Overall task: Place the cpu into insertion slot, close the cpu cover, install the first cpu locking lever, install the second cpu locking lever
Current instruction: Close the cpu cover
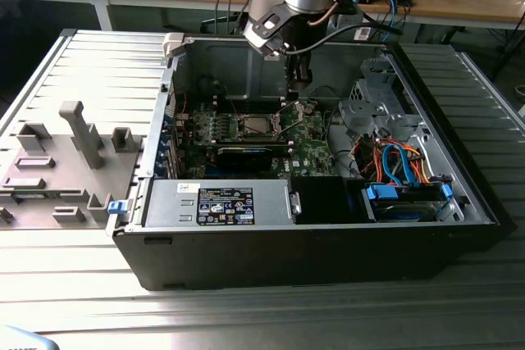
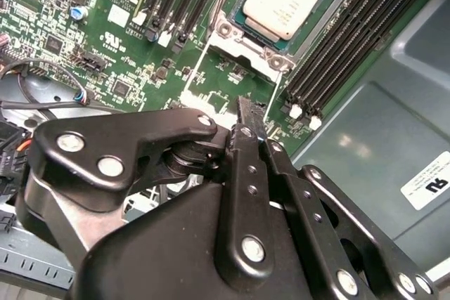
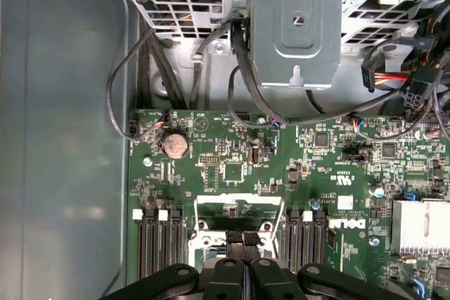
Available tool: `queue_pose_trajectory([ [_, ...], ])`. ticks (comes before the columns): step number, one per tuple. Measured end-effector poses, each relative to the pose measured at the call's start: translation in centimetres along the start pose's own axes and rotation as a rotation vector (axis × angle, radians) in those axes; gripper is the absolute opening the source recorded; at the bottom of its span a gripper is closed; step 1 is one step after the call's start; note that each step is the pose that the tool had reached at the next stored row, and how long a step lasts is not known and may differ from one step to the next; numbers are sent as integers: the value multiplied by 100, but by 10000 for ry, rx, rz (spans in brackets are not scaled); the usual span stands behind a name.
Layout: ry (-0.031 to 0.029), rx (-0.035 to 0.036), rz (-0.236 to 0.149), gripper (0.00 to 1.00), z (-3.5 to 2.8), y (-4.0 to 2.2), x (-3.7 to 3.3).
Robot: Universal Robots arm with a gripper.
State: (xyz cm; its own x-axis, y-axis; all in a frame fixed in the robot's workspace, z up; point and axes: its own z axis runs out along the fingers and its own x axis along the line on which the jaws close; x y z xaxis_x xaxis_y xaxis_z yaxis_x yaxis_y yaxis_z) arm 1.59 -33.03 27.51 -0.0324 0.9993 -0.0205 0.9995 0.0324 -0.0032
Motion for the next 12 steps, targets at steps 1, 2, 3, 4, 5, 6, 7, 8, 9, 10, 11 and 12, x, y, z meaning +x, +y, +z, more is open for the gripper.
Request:
queue_pose_trajectory([
  [1, 0, 0, 0, 11, 1, 9, 0],
  [2, 1, -1, 0, 11, 2, 12, 0],
  [3, 0, 0, 0, 11, 2, 17, 0],
  [4, 0, 0, 1, 11, 3, 23, -1],
  [5, 1, 0, 0, 11, 3, 26, -1],
  [6, 1, -1, 0, 11, 4, 30, -1],
  [7, 1, -1, 0, 11, 4, 33, -1],
  [8, 0, -1, 1, 11, 4, 36, -1],
  [9, 0, -1, 1, 11, 5, 39, -1],
  [10, 0, -1, 1, 11, 5, 42, -1],
  [11, 1, -1, 1, 11, 7, 47, -1],
  [12, 0, -1, 1, 11, 7, 50, -2],
])
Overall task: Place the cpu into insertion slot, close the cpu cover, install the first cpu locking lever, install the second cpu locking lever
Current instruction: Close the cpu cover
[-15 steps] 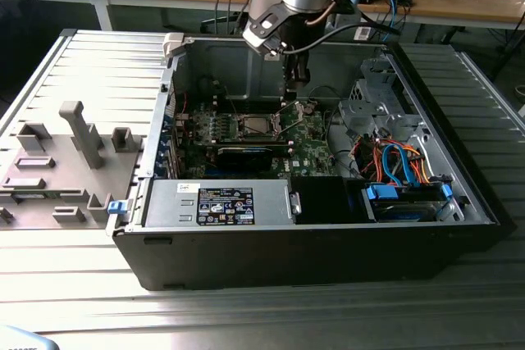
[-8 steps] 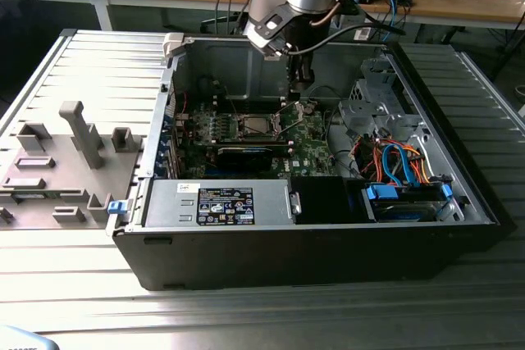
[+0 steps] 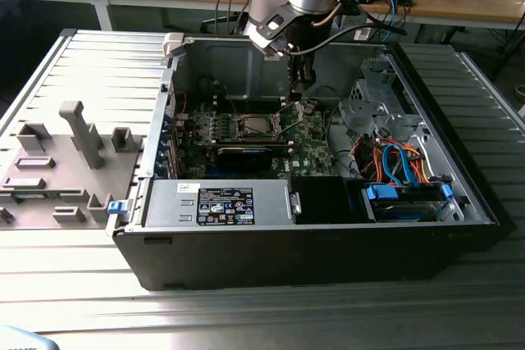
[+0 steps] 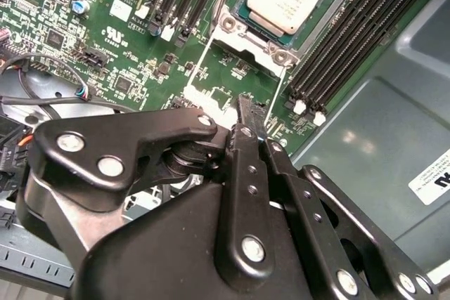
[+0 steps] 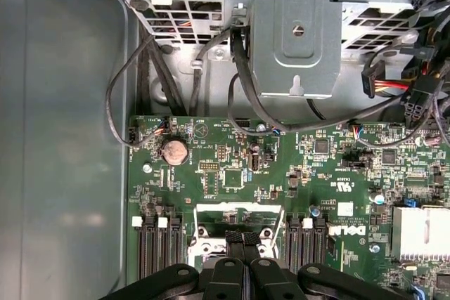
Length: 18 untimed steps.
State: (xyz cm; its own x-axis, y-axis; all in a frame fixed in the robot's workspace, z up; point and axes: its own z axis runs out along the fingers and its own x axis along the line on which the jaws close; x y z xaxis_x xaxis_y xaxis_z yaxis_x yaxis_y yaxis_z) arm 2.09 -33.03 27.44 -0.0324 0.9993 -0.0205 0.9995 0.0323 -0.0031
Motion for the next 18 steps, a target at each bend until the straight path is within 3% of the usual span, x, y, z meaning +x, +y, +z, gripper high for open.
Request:
queue_pose_trajectory([
  [18, 0, 0, 0, 11, 13, 73, -2],
])
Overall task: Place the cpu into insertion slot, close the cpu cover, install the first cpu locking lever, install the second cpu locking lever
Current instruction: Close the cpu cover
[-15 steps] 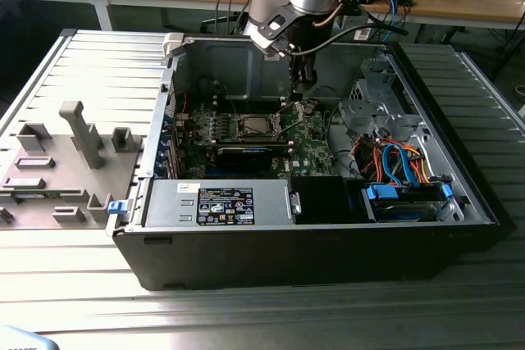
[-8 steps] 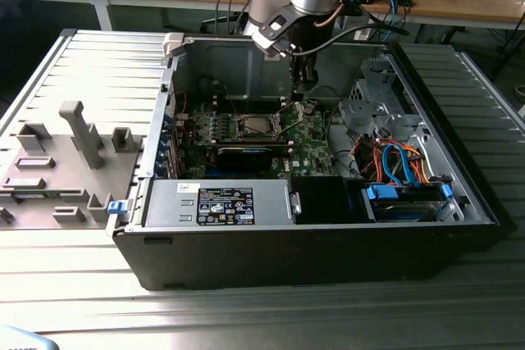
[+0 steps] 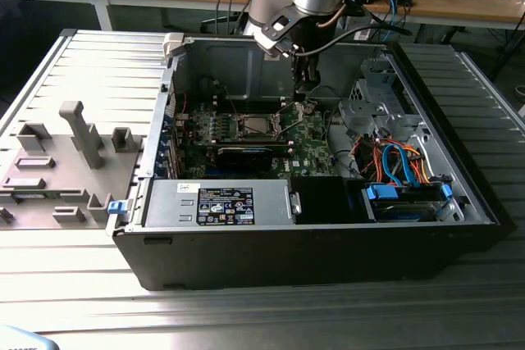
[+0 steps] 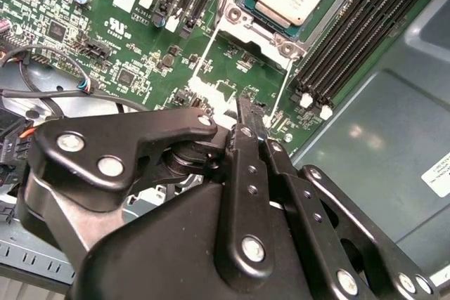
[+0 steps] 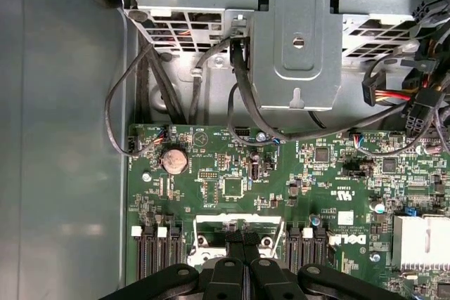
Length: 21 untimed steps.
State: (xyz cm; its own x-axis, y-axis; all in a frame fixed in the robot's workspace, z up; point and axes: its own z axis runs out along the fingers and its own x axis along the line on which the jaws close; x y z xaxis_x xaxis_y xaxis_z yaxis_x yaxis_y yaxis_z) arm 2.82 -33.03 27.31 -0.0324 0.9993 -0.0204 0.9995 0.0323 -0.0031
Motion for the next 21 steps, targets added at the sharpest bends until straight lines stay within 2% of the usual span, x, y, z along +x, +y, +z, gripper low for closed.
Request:
queue_pose_trajectory([
  [21, 0, 0, 0, 11, 16, 64, -2],
])
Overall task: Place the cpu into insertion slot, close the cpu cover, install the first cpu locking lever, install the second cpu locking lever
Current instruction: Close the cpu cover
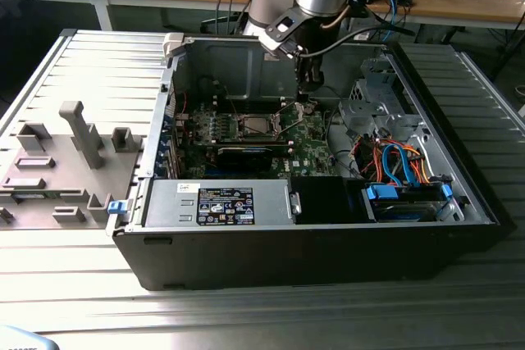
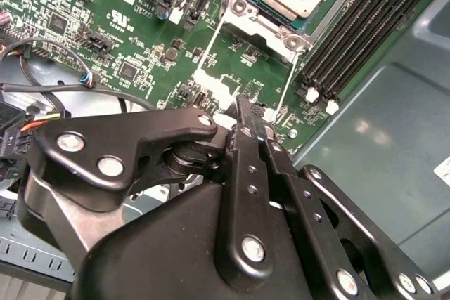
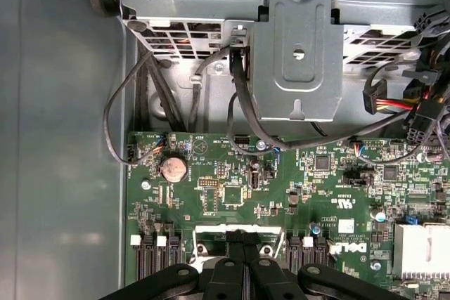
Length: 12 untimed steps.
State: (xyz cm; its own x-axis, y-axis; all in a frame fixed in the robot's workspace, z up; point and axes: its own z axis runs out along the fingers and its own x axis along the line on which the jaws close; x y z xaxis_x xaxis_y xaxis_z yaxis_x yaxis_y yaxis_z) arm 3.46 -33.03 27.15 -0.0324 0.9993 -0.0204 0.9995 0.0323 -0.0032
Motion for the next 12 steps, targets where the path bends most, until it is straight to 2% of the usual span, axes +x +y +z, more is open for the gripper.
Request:
queue_pose_trajectory([
  [7, 0, 0, 0, 11, 6, 33, -1],
  [12, 1, 0, 1, 11, 11, 86, -2],
])
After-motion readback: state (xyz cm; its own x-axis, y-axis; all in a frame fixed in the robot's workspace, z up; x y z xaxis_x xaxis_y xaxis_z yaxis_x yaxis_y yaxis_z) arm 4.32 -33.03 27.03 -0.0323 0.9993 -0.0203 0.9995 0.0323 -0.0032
